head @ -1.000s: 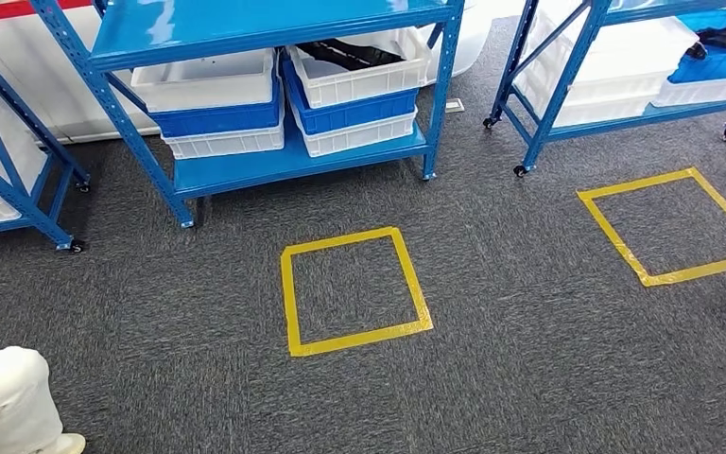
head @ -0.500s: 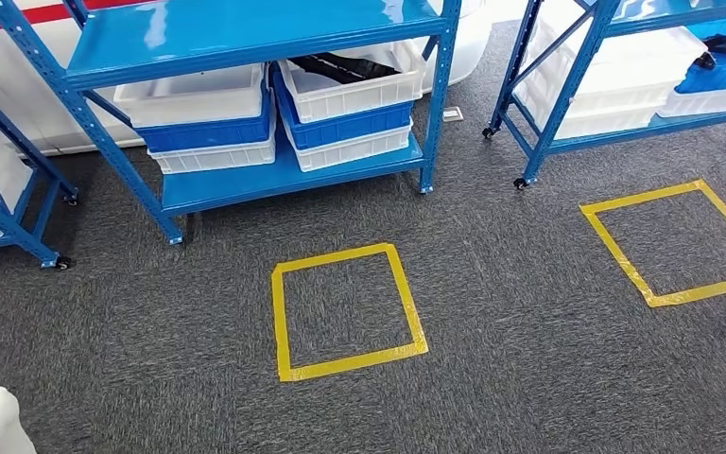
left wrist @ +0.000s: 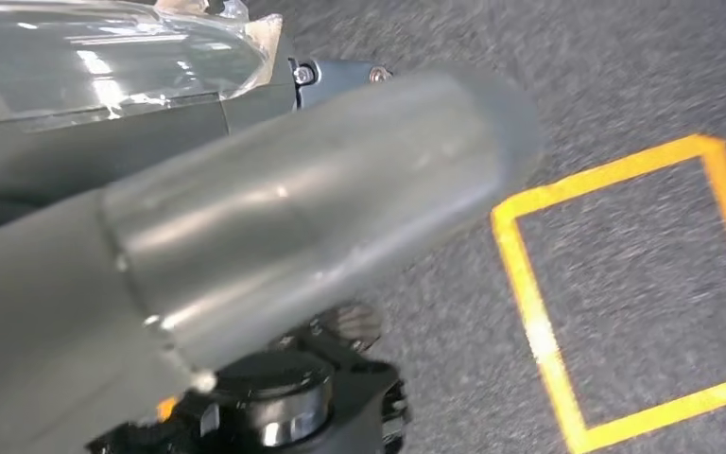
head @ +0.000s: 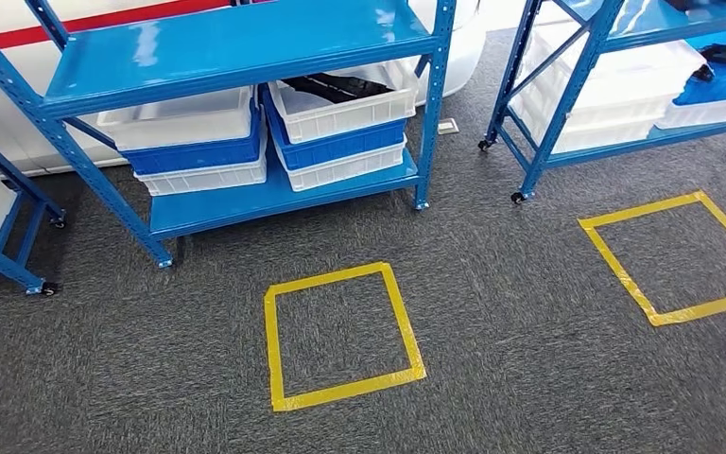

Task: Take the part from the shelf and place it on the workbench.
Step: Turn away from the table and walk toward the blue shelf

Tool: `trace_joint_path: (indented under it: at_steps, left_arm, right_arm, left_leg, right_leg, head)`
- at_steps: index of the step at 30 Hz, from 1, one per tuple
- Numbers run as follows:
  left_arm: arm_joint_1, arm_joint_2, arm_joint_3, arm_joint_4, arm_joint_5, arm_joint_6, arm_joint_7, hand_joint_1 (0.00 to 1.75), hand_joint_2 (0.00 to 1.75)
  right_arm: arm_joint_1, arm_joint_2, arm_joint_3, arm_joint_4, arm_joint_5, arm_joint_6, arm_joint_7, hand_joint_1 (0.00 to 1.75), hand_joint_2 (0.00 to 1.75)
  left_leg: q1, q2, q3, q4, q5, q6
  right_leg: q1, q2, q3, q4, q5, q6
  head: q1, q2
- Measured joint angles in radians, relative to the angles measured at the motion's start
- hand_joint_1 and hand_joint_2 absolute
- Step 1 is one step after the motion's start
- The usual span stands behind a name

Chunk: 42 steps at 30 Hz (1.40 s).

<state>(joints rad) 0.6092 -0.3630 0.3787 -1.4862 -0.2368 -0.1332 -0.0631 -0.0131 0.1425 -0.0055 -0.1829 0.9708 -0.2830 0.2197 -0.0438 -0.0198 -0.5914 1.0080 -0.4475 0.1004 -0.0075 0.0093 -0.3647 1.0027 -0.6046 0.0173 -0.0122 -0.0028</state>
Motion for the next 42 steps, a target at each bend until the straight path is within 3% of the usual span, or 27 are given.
trace_joint_path:
  at_steps: [2, 5, 7, 8, 9, 10, 11, 12, 14, 16, 17, 19, 21, 22, 25, 26, 28, 29, 30, 31, 33, 35, 36, 37, 38, 40, 42]
  left_arm:
    - [-0.003, -0.001, 0.002, 0.004, -0.004, -0.005, -0.004, 0.00, 0.00]
    - [-0.006, -0.002, 0.003, 0.014, -0.007, -0.010, -0.007, 0.00, 0.00]
    - [-0.007, -0.002, 0.003, 0.021, -0.010, -0.012, -0.010, 0.00, 0.00]
    - [-0.008, -0.002, 0.004, 0.025, -0.012, -0.012, -0.012, 0.00, 0.00]
    - [-0.009, -0.002, 0.005, 0.029, -0.013, -0.012, -0.014, 0.00, 0.00]
    - [-0.010, -0.002, 0.007, 0.032, -0.013, -0.011, -0.016, 0.00, 0.00]
    - [-0.012, -0.002, 0.009, 0.035, -0.013, -0.008, -0.018, 0.00, 0.00]
    - [-0.014, -0.002, 0.011, 0.036, -0.013, -0.003, -0.019, 0.00, 0.00]
    - [-0.017, -0.002, 0.013, 0.038, -0.007, 0.012, -0.019, 0.00, 0.00]
    - [-0.019, -0.001, 0.012, 0.038, 0.003, 0.031, -0.016, 0.00, 0.00]
    - [-0.019, -0.001, 0.011, 0.038, 0.007, 0.040, -0.014, 0.00, 0.00]
    - [-0.018, -0.002, 0.009, 0.039, 0.014, 0.055, -0.010, 0.00, 0.00]
    - [-0.016, -0.002, 0.006, 0.039, 0.018, 0.069, -0.005, 0.00, 0.00]
    - [-0.015, -0.002, 0.004, 0.039, 0.020, 0.075, -0.003, 0.00, 0.00]
    - [-0.012, -0.001, -0.002, 0.039, 0.028, 0.093, 0.002, 0.00, 0.00]
    - [-0.012, -0.001, -0.003, 0.038, 0.030, 0.097, 0.004, 0.00, 0.00]
    - [-0.012, -0.001, -0.007, 0.037, 0.031, 0.101, 0.006, 0.00, 0.00]
    - [-0.011, -0.002, -0.009, 0.036, 0.031, 0.103, 0.006, 0.00, 0.00]
    - [-0.009, -0.003, -0.010, 0.036, 0.031, 0.103, 0.007, 0.00, 0.00]
    - [-0.006, -0.004, -0.012, 0.035, 0.031, 0.104, 0.007, 0.00, 0.00]
    - [-0.003, -0.007, -0.014, 0.035, 0.031, 0.104, 0.007, 0.00, 0.00]
    - [-0.005, -0.007, -0.016, 0.035, 0.031, 0.104, 0.007, 0.00, 0.00]
    - [-0.005, -0.007, -0.017, 0.036, 0.031, 0.104, 0.007, 0.00, 0.00]
    - [-0.005, -0.007, -0.018, 0.036, 0.031, 0.103, 0.007, 0.00, 0.00]
    - [-0.005, -0.007, -0.019, 0.036, 0.031, 0.103, 0.007, 0.00, 0.00]
    - [-0.005, -0.007, -0.021, 0.036, 0.031, 0.103, 0.007, 0.00, 0.00]
    - [-0.005, -0.008, -0.024, 0.036, 0.031, 0.104, 0.008, 0.00, 0.00]
  right_arm:
    - [-0.003, -0.002, -0.002, 0.000, 0.000, -0.001, 0.000, 0.00, 0.00]
    - [-0.003, -0.007, -0.002, 0.000, 0.001, -0.001, -0.001, 0.00, 0.00]
    - [0.002, -0.012, -0.003, 0.000, 0.002, -0.001, 0.000, 0.00, 0.00]
    - [0.005, -0.014, -0.003, 0.000, 0.004, -0.001, 0.000, 0.00, 0.00]
    - [0.008, -0.015, -0.003, 0.000, 0.006, -0.001, 0.000, 0.00, 0.00]
    - [0.009, -0.016, -0.003, 0.001, 0.008, -0.001, 0.000, 0.00, 0.00]
    - [0.008, -0.016, -0.003, 0.001, 0.010, 0.000, 0.000, 0.00, 0.00]
    - [0.007, -0.015, -0.003, 0.001, 0.012, 0.000, 0.000, 0.00, 0.00]
    - [0.004, -0.015, -0.003, 0.001, 0.020, 0.000, 0.000, 0.00, 0.00]
    - [0.002, -0.015, -0.002, 0.001, 0.035, 0.000, 0.000, 0.00, 0.00]
    - [0.001, -0.015, -0.001, 0.001, 0.042, 0.000, 0.000, 0.00, 0.00]
    - [0.000, -0.016, 0.000, 0.001, 0.053, 0.000, 0.000, 0.00, 0.00]
    - [-0.001, -0.016, 0.001, 0.001, 0.060, 0.000, 0.001, 0.00, 0.00]
    - [-0.001, -0.016, 0.002, 0.001, 0.062, 0.000, 0.001, 0.00, 0.00]
    - [-0.001, -0.014, 0.005, 0.001, 0.069, 0.000, 0.002, 0.00, 0.00]
    - [-0.002, -0.013, 0.006, 0.001, 0.071, 0.001, 0.002, 0.00, 0.00]
    - [-0.005, -0.012, 0.007, 0.001, 0.073, 0.001, 0.003, 0.00, 0.00]
    - [-0.007, -0.012, 0.007, 0.000, 0.073, 0.001, 0.003, 0.00, 0.00]
    - [-0.009, -0.011, 0.007, -0.001, 0.074, 0.001, 0.004, 0.00, 0.00]
    - [-0.010, -0.011, 0.007, -0.002, 0.074, 0.001, 0.004, 0.00, 0.00]
    - [-0.010, -0.011, 0.008, -0.002, 0.074, 0.001, 0.004, 0.00, 0.00]
    - [-0.008, -0.013, 0.008, -0.002, 0.074, 0.001, 0.004, 0.00, 0.00]
    - [-0.008, -0.013, 0.008, -0.002, 0.074, 0.001, 0.004, 0.00, 0.00]
    - [-0.007, -0.014, 0.008, -0.002, 0.074, 0.001, 0.005, 0.00, 0.00]
    - [-0.006, -0.015, 0.007, -0.002, 0.074, 0.001, 0.005, 0.00, 0.00]
    - [-0.004, -0.017, 0.007, -0.002, 0.074, 0.001, 0.005, 0.00, 0.00]
    - [-0.004, -0.019, 0.008, -0.001, 0.074, 0.001, 0.005, 0.00, 0.00]
  left_leg:
    - [0.011, -0.001, 0.037, -0.019, -0.005, -0.002]
    - [0.022, -0.002, 0.066, -0.021, -0.033, -0.012]
    - [0.031, -0.008, 0.093, -0.021, -0.056, -0.025]
    - [0.037, -0.010, 0.110, -0.020, -0.070, -0.034]
    - [0.041, -0.011, 0.123, -0.019, -0.084, -0.044]
    - [0.043, -0.011, 0.137, -0.016, -0.102, -0.052]
    - [0.043, -0.010, 0.146, -0.013, -0.118, -0.061]
    - [0.041, -0.009, 0.155, -0.011, -0.131, -0.067]
    - [0.042, -0.005, 0.169, -0.005, -0.141, -0.075]
    - [0.049, 0.002, 0.151, 0.041, -0.141, -0.084]
    - [0.051, 0.006, 0.122, 0.088, -0.148, -0.089]
    - [0.054, 0.012, 0.031, 0.209, -0.189, -0.101]
    - [0.055, 0.015, -0.044, 0.271, -0.227, -0.104]
    - [0.054, 0.017, -0.060, 0.259, -0.215, -0.102]
    - [0.045, 0.055, -0.041, 0.112, -0.074, -0.074]
    - [0.040, 0.071, -0.034, 0.077, -0.052, -0.064]
    - [0.030, 0.078, -0.035, 0.064, -0.058, -0.054]
    - [0.027, 0.069, -0.032, 0.056, -0.061, -0.051]
    - [0.029, 0.055, -0.021, 0.042, -0.044, -0.048]
    - [0.032, 0.042, -0.008, 0.026, -0.028, -0.044]
    - [0.040, 0.018, 0.015, 0.001, -0.001, -0.035]
    - [0.039, -0.007, 0.018, -0.002, -0.002, -0.029]
    - [0.038, -0.022, 0.019, -0.001, -0.005, -0.029]
    - [0.038, -0.038, 0.022, -0.001, -0.008, -0.030]
    - [0.038, -0.054, 0.026, 0.000, -0.011, -0.032]
    - [0.035, -0.084, 0.035, 0.004, -0.021, -0.039]
    - [0.031, -0.108, 0.038, 0.008, -0.031, -0.047]
  right_leg:
    - [0.001, -0.001, -0.052, 0.091, -0.007, 0.005]
    - [-0.005, -0.001, -0.193, 0.256, -0.064, 0.003]
    - [-0.014, -0.002, -0.238, 0.246, -0.073, 0.018]
    - [-0.021, -0.002, -0.241, 0.200, -0.043, 0.037]
    - [-0.029, -0.005, -0.237, 0.144, 0.009, 0.061]
    - [-0.034, -0.011, -0.233, 0.094, 0.054, 0.075]
    - [-0.035, -0.016, -0.226, 0.061, 0.090, 0.076]
    - [-0.036, -0.021, -0.221, 0.049, 0.109, 0.065]
    - [-0.034, -0.021, -0.208, 0.048, 0.105, 0.029]
    - [-0.035, -0.020, -0.192, 0.045, 0.104, 0.014]
    - [-0.035, -0.021, -0.184, 0.042, 0.103, 0.009]
    - [-0.032, -0.025, -0.175, 0.037, 0.095, 0.001]
    - [-0.029, -0.032, -0.163, 0.034, 0.083, -0.004]
    - [-0.028, -0.037, -0.154, 0.033, 0.076, -0.005]
    - [-0.022, -0.056, -0.126, 0.028, 0.051, -0.004]
    - [-0.020, -0.062, -0.119, 0.026, 0.043, 0.000]
    - [-0.017, -0.079, -0.104, 0.019, 0.030, 0.012]
    - [-0.014, -0.090, -0.097, 0.011, 0.026, 0.018]
    - [-0.012, -0.093, -0.087, 0.008, 0.023, 0.022]
    - [-0.009, -0.084, -0.083, 0.017, 0.014, 0.023]
    - [-0.008, -0.044, -0.114, 0.099, -0.026, 0.017]
    - [-0.009, -0.019, -0.192, 0.223, -0.073, 0.013]
    - [-0.009, -0.016, -0.224, 0.261, -0.078, 0.018]
    - [-0.009, -0.014, -0.240, 0.262, -0.064, 0.027]
    - [-0.010, -0.009, -0.237, 0.226, -0.032, 0.038]
    - [-0.011, 0.025, -0.204, 0.098, 0.050, 0.054]
    - [-0.011, 0.050, -0.180, 0.019, 0.095, 0.044]
  head:
    - [-0.001, 0.000]
    - [0.001, 0.000]
    - [0.001, 0.000]
    - [0.002, 0.000]
    - [0.004, 0.000]
    - [0.007, 0.000]
    - [0.008, 0.000]
    - [0.008, 0.000]
    - [0.004, 0.000]
    - [0.002, 0.000]
    - [0.001, 0.000]
    - [0.000, 0.000]
    - [-0.001, 0.000]
    - [-0.001, 0.000]
    - [0.001, 0.000]
    - [0.000, 0.000]
    - [-0.003, 0.000]
    - [-0.006, 0.000]
    - [-0.006, 0.000]
    - [-0.005, 0.000]
    - [-0.002, 0.000]
    - [-0.001, 0.000]
    - [0.000, 0.000]
    - [-0.001, 0.000]
    - [0.000, 0.000]
    - [0.000, 0.000]
    - [0.002, 0.000]
